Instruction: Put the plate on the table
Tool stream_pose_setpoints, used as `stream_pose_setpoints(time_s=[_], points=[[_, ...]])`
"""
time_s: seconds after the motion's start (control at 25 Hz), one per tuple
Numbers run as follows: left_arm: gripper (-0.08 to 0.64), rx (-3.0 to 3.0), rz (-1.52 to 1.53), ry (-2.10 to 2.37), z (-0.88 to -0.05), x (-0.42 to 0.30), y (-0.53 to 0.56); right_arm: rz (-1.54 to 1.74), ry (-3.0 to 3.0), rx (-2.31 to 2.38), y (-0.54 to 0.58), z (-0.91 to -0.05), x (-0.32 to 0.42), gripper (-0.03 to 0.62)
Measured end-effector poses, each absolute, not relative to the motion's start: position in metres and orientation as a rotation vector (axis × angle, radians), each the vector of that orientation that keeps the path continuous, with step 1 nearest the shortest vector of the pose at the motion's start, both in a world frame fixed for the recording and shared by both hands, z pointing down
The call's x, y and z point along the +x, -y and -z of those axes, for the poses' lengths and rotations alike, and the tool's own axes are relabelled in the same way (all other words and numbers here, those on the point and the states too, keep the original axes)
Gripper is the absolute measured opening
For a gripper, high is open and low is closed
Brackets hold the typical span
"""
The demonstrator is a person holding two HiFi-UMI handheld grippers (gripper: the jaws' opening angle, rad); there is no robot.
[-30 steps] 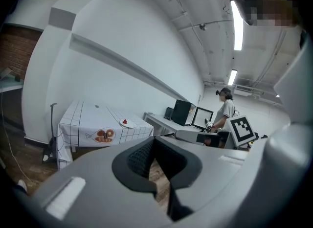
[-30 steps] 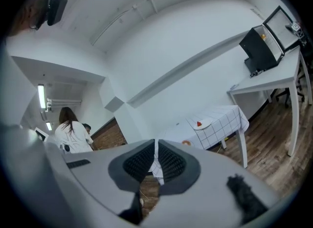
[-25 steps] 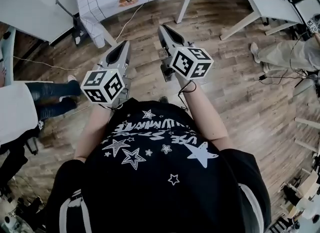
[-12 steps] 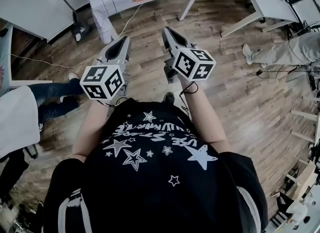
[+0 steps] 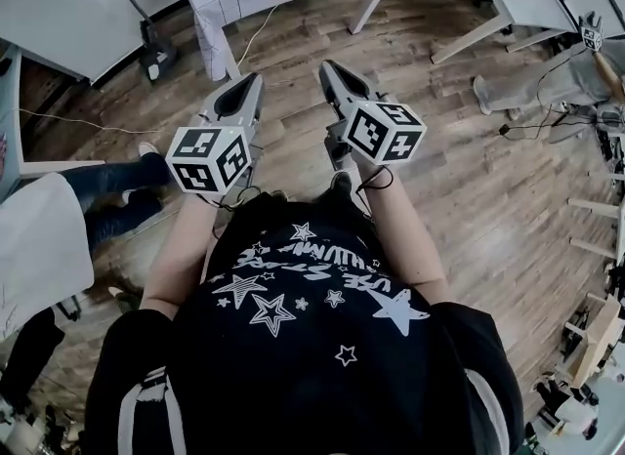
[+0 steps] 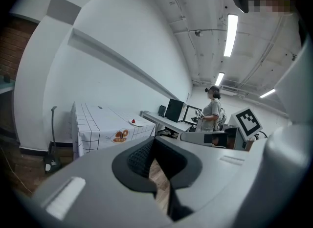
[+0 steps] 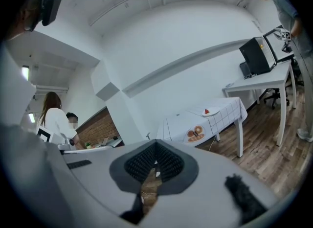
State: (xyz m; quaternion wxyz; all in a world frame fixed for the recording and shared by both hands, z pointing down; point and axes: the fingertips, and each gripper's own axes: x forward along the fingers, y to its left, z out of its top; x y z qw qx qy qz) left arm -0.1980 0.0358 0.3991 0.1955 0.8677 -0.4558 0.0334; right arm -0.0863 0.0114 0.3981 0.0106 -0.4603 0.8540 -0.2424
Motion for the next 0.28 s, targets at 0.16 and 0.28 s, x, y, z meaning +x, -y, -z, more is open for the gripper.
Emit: stream_pose_setpoints(time_s=[0.16, 0.28], points=[[0.008, 2.425, -0.101, 1.264, -0.404, -0.206, -0.043, 0.771, -2.663, -1.447, -0.027, -0.402, -0.097, 0.012], [0.008, 2.409, -0.111, 1.259, -0.411, -0.21, -0.05, 0.798, -2.677, -1.472, -0.038, -0.409, -0.098, 0.012]])
